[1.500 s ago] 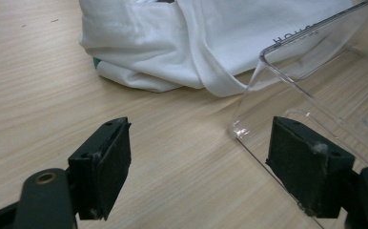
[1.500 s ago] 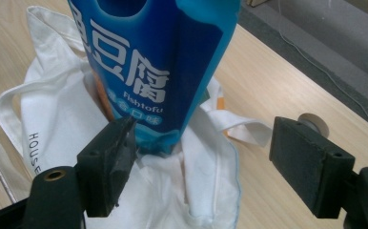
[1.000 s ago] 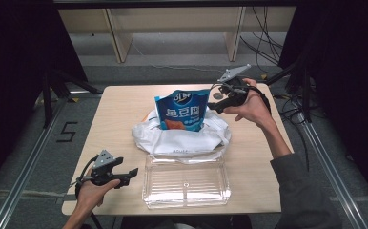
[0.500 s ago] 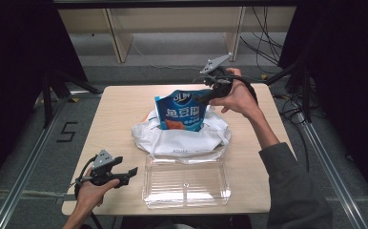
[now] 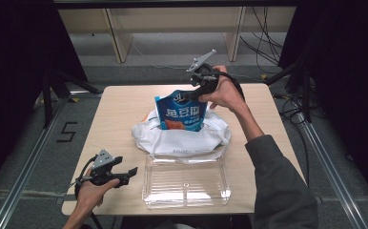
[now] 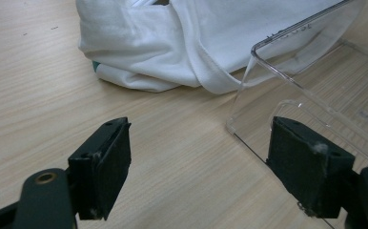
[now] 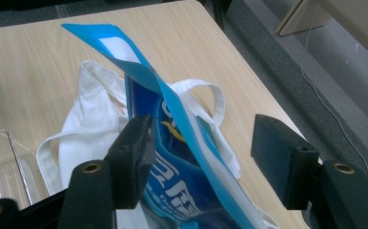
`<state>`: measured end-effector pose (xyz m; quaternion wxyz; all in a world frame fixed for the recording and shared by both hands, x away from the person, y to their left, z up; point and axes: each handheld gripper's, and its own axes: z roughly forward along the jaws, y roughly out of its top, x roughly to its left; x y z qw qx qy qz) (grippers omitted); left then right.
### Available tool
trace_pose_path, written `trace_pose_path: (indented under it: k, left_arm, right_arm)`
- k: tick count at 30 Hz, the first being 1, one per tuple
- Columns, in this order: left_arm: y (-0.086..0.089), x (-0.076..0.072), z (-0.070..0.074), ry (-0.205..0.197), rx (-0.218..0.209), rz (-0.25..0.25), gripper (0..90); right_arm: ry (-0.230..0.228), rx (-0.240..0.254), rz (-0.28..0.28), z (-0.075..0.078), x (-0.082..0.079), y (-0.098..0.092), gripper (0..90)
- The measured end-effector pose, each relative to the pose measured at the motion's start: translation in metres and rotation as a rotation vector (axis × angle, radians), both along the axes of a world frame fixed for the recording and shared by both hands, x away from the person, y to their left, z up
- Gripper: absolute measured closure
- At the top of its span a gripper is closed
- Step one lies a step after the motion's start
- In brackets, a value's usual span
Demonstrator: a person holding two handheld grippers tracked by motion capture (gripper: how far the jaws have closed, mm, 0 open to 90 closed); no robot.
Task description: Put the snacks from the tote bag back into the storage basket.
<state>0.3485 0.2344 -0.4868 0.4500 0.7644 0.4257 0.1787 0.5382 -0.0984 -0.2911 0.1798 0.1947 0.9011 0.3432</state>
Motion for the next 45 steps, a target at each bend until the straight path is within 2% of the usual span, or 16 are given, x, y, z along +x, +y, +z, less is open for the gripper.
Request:
trace_pose_path:
  k: [2,4,5,6,7,8,9,14,15,24,28,31,35,37,40,45]
  left_arm:
    - [0.0,0.001,0.0,0.005,-0.006,0.001,22.1]
    - [-0.001,0.001,0.0,0.006,-0.005,0.002,22.1]
    - [0.0,0.001,0.0,-0.002,0.005,-0.012,22.1]
    - [0.0,0.0,-0.001,0.007,-0.004,-0.002,22.1]
    - [0.0,0.0,0.0,0.006,-0.003,-0.003,22.1]
    - [0.0,0.001,0.0,0.004,-0.005,0.001,22.1]
    - [0.0,0.001,0.0,-0.004,0.002,0.0,22.1]
    - [-0.001,0.001,-0.001,0.008,-0.003,0.005,22.1]
    - [-0.001,0.001,-0.001,0.007,-0.001,0.001,22.1]
    - [0.0,0.0,-0.001,0.011,0.005,-0.003,22.1]
    - [-0.001,0.001,-0.001,0.004,0.003,-0.009,22.1]
    - [-0.001,0.001,-0.001,0.005,0.011,-0.015,22.1]
    - [-0.001,0.001,-0.002,0.016,0.001,-0.012,22.2]
    - [-0.002,0.001,-0.002,0.013,0.0,-0.009,22.2]
    - [-0.002,0.001,-0.002,0.019,0.001,-0.015,22.3]
    - [-0.002,0.001,-0.002,0.015,-0.004,-0.006,22.2]
  right_arm:
    - [0.009,-0.007,-0.002,-0.001,0.001,0.004,44.5]
    - [0.01,-0.017,0.022,-0.001,0.003,0.006,46.8]
    - [0.014,-0.017,0.01,-0.001,0.003,0.008,47.5]
    - [0.027,-0.027,-0.004,-0.001,0.002,0.009,49.1]
    - [0.012,-0.038,0.007,-0.002,0.003,0.011,50.9]
    - [0.024,-0.042,0.017,-0.002,0.004,0.012,52.5]
    - [0.015,-0.047,0.027,-0.002,0.005,0.013,54.3]
    - [0.039,-0.063,0.036,-0.003,0.009,0.016,61.1]
    - [0.029,-0.069,0.051,-0.004,0.01,0.016,62.3]
    - [0.023,-0.12,0.062,-0.005,0.014,0.025,71.5]
    - [0.042,-0.147,0.073,-0.007,0.015,0.027,76.6]
    - [0.035,-0.167,0.075,-0.007,0.017,0.028,79.8]
    - [0.015,-0.203,0.103,-0.005,0.017,0.03,86.4]
    - [0.01,-0.212,0.098,-0.005,0.016,0.031,89.3]
    - [-0.007,-0.227,0.12,-0.004,0.016,0.03,90.0]
    - [-0.009,-0.236,0.131,-0.002,0.016,0.03,90.0]
